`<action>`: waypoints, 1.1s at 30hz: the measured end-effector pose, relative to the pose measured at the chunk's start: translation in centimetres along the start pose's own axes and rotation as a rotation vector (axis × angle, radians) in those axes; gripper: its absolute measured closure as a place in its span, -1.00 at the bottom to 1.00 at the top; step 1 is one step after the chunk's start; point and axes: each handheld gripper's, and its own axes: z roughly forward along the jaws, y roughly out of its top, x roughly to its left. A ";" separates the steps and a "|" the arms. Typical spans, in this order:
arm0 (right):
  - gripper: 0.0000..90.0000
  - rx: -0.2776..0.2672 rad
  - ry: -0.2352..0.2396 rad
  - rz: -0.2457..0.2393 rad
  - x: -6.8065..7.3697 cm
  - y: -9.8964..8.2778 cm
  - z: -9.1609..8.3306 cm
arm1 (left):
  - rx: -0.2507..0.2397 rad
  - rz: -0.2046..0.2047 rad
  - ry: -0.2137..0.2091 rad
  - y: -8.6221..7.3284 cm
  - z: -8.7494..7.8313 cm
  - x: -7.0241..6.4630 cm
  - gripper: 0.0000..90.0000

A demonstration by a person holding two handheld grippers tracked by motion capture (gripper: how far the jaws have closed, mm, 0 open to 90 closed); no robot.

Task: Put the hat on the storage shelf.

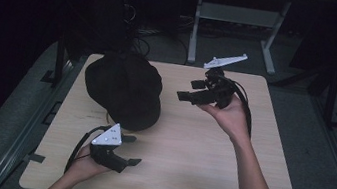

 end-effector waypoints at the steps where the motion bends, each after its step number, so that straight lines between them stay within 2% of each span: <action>1: -0.42 -0.002 -0.002 0.002 -0.1 -0.2 -0.1 | 0.000 0.002 0.000 0.0 0.0 0.0 -0.46; 16: -0.42 0.005 -0.024 0.054 -1.3 -2.9 -1.3 | 0.001 -0.003 0.000 0.0 0.0 0.0 -0.46; 33: -0.42 -0.001 -0.034 0.123 -2.9 -7.0 -2.5 | 0.001 -0.007 0.001 0.0 0.0 -0.1 -0.46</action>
